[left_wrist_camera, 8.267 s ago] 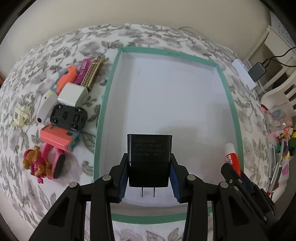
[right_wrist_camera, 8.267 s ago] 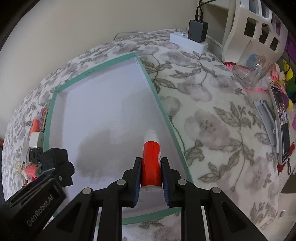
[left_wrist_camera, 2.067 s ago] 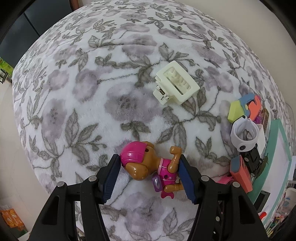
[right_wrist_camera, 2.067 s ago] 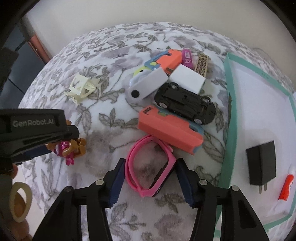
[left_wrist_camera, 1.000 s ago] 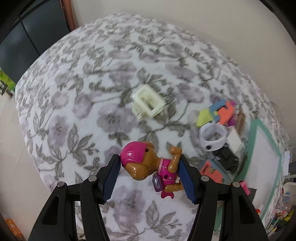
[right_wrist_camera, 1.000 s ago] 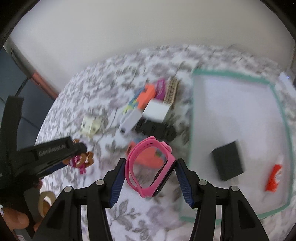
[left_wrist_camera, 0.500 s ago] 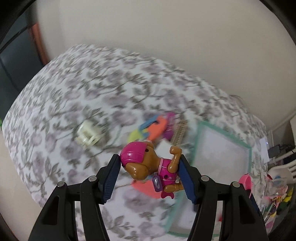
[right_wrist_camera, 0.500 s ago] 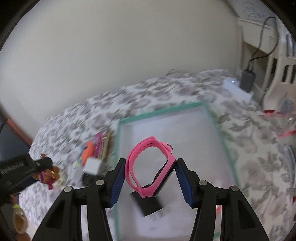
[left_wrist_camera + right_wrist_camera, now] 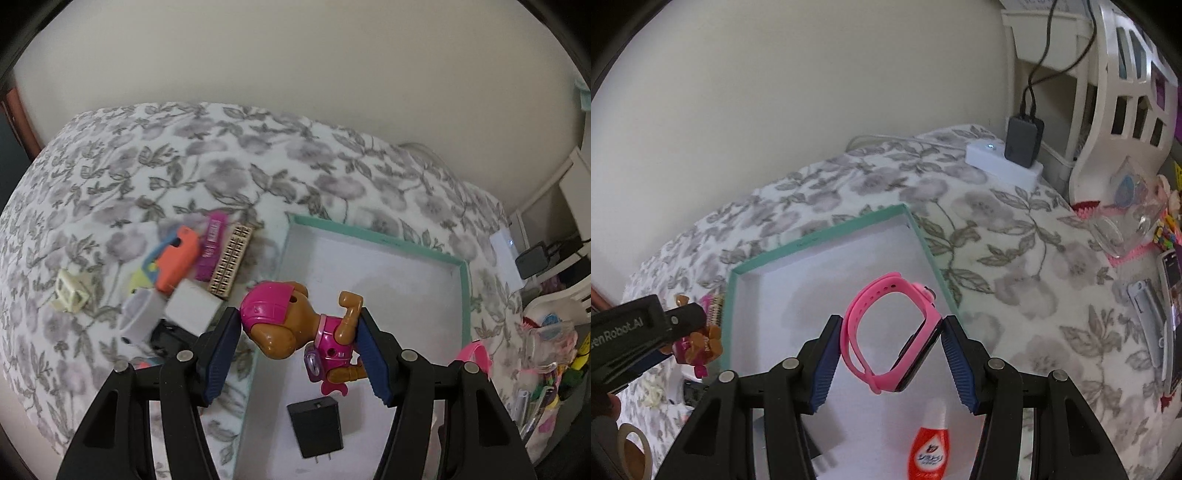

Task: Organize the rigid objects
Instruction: 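Carry the pink figure into the tray with the left tool while the right tool carries the watch band there, then open both tools releasing the figure and watch band in the tray, then withdraw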

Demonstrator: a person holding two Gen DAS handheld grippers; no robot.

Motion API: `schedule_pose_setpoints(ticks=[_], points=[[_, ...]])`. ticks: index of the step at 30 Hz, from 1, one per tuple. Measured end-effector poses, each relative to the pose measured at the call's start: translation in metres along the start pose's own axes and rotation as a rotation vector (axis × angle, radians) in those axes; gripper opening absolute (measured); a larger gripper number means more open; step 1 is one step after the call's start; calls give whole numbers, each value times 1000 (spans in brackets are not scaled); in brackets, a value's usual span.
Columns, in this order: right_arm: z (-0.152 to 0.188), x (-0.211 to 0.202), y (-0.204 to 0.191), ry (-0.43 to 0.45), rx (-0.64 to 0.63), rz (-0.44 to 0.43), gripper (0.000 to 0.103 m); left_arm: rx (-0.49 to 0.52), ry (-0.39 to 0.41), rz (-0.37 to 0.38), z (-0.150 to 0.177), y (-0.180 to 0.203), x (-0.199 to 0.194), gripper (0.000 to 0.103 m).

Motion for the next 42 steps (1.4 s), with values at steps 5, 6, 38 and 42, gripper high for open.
schedule_pose_setpoints(ticks=[5, 6, 38, 42], points=[[9, 19, 7, -47, -7, 18, 57, 17, -6, -23, 9, 6, 24, 64], [12, 22, 8, -57, -10, 25, 57, 16, -18, -29, 11, 6, 28, 64], [26, 24, -4, -87, -105, 51, 75, 61, -55, -50, 13, -4, 16, 86], [26, 19, -7, -69, -120, 46, 81, 50, -48, -85, 12, -17, 13, 88]])
Point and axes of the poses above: each gripper's, at about its wrist camera, not at the fingertips, and x roughly the way its jaws point, y to its right, z to its underside, the point moved 7 cm from there along x, roughly the way its jaws point, and after that the axes turned 6 degrees about -y, right-handed, at the moved point
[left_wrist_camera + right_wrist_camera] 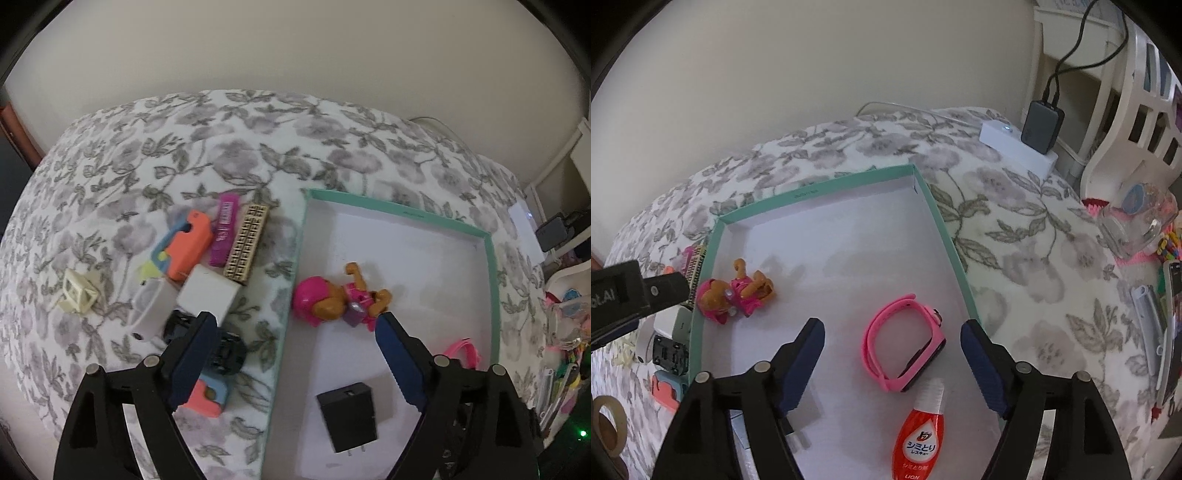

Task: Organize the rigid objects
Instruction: 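Open both tools releasing the figure and watch band in the tray, then withdraw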

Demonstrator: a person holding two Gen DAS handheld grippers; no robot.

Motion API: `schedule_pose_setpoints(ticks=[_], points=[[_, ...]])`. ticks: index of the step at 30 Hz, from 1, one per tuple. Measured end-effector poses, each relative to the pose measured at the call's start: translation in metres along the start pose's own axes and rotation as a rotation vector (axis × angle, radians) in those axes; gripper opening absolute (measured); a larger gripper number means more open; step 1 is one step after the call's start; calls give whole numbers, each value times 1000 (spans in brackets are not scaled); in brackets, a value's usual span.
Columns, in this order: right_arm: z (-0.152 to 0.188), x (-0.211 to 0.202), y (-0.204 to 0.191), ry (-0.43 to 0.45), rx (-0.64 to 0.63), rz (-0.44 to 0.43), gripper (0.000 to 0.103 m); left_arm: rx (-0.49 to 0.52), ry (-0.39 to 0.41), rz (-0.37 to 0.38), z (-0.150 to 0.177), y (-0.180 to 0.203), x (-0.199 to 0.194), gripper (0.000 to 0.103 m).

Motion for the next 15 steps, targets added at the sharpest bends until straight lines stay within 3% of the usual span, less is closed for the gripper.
schedule_pose_setpoints(ticks=[2, 4, 5, 15], points=[[1, -1, -1, 3, 4, -1, 95, 1, 0, -22, 0, -6, 1, 88], [3, -3, -2, 7, 5, -11, 99, 6, -1, -51, 1, -13, 3, 91], [4, -3, -2, 6, 4, -13, 99, 13, -11, -63, 3, -16, 5, 94], [13, -6, -2, 9, 20, -18, 103, -29, -29, -85, 11, -42, 5, 95]])
Point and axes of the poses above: each gripper's, at about its wrist camera, not at the fingertips, and x roughly the way its jaws point, y to its right, z to its underside, the point moved 7 cm from there along x, roughly the way its jaws point, and after that the axes turned 6 degrees about -y, right-handed, at the moved point
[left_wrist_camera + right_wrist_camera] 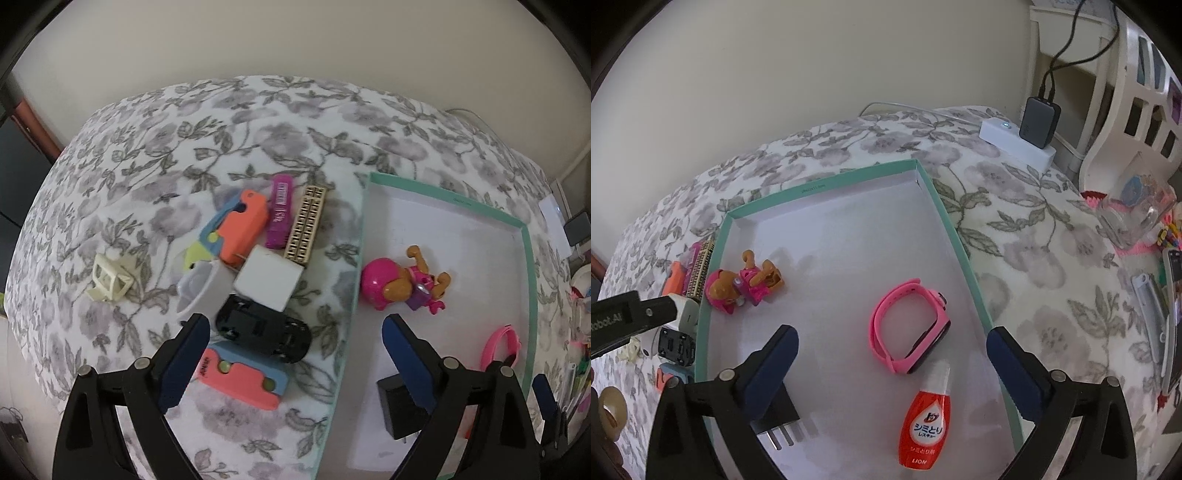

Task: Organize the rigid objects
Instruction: 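Open both tools releasing the figure and watch band in the tray, then withdraw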

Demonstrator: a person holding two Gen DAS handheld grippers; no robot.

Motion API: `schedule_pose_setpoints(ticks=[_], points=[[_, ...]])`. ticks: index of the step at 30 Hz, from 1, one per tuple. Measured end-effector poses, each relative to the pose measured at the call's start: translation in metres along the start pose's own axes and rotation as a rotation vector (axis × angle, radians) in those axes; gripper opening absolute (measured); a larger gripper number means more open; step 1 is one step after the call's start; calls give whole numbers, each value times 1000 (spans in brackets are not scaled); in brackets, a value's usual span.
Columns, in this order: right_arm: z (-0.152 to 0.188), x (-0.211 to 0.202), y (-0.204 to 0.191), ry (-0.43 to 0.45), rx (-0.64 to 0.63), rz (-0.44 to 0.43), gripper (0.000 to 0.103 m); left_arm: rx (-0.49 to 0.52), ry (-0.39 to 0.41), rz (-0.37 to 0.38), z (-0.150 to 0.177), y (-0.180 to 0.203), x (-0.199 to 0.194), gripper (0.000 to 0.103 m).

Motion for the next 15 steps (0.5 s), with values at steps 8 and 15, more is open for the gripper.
schedule_pose_setpoints(ticks=[8, 15], points=[[1, -8, -8, 27, -24, 0, 103, -56, 24, -15, 0, -26, -10, 95], [-6, -29, -37, 70, -42, -118, 103, -103, 90, -3, -3, -52, -29, 96]])
Point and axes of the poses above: each gripper's, at about its wrist camera, not at the fingertips, and x roughly the way its jaws point, y to its right, z to its underside, the point moved 7 cm from there along x, roughly the way its jaws point, and after that the axes turned 6 degrees about -y, right-handed, at the moved point
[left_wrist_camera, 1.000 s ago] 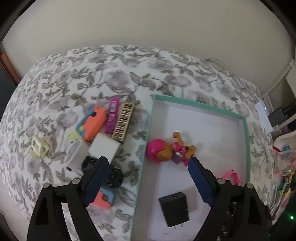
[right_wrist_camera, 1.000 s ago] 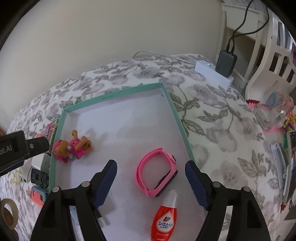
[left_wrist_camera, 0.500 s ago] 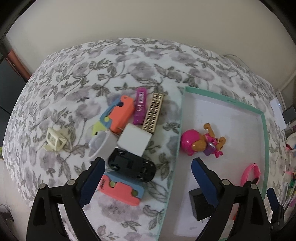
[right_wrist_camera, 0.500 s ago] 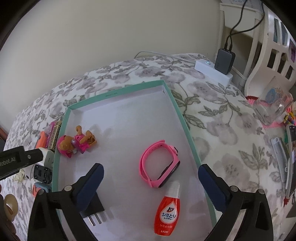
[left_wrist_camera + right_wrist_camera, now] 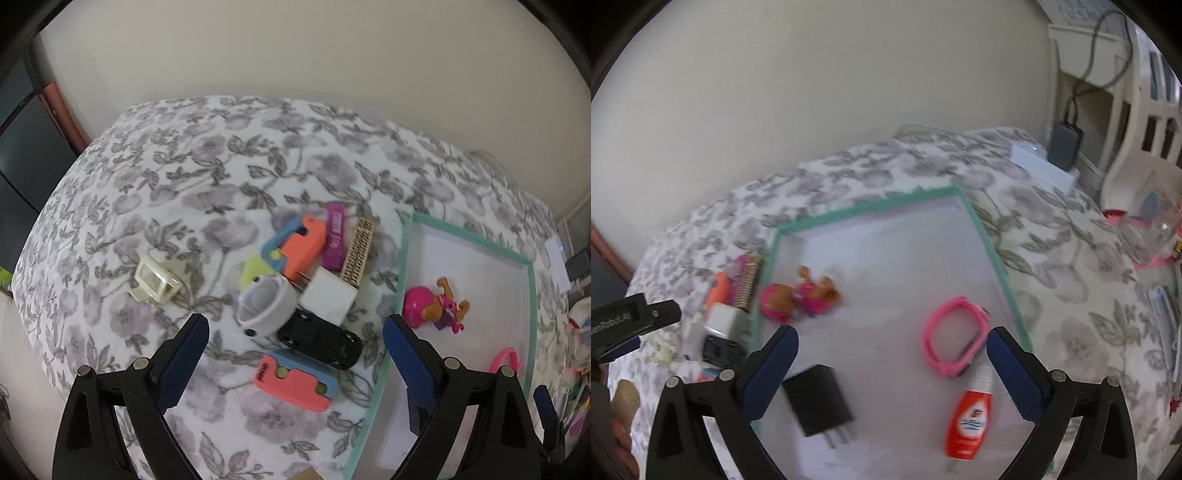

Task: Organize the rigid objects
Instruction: 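Open both tools releasing the figure and watch band in the tray, then withdraw, then move both tools back over the pile, lowering toward the white watch and orange block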

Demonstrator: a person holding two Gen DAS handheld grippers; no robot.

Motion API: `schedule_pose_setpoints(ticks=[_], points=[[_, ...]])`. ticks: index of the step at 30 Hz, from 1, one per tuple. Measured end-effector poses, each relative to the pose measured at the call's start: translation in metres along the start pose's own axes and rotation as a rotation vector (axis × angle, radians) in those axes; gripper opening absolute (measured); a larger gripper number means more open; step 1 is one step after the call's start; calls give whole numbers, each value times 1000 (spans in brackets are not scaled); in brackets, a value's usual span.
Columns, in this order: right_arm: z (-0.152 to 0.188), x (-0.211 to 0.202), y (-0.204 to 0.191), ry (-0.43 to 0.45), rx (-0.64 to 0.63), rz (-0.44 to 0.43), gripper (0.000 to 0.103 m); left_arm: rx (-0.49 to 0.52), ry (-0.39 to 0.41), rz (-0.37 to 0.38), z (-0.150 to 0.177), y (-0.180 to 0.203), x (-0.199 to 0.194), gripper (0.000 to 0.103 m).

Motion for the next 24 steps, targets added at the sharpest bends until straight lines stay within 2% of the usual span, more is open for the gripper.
schedule_pose_setpoints(ticks=[3, 7, 11, 14, 17, 21, 24], points=[[0, -3, -16, -1, -32, -29, 103, -13, 33, 7, -3, -12, -9, 103], [2, -3, -30, -13, -19, -106, 103, -53, 78, 26, -7, -30, -20, 103], [2, -6, -42, 22, -39, -114, 103, -110, 138, 61, -10, -49, -30, 103], [3, -2, -49, 3, -45, -122, 103, -152, 175, 69, -11, -61, -35, 103], [6, 3, -60, -16, -70, -128, 103, -178, 176, 78, -10, -69, -35, 103], [14, 11, -82, -59, -134, -139, 103, -183, 177, 32, -9, -84, -34, 103], [19, 17, -93, -78, -158, -140, 103, -208, 167, 53, -7, -95, -31, 103]])
Point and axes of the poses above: each gripper's, at about its wrist camera, not at the fingertips, and x roughly the way its jaws point, y to its right, z to its underside, the point moved 7 cm from there along x, roughly the way its jaws point, and after that the axes turned 6 degrees about -y, right-handed, at the moved point
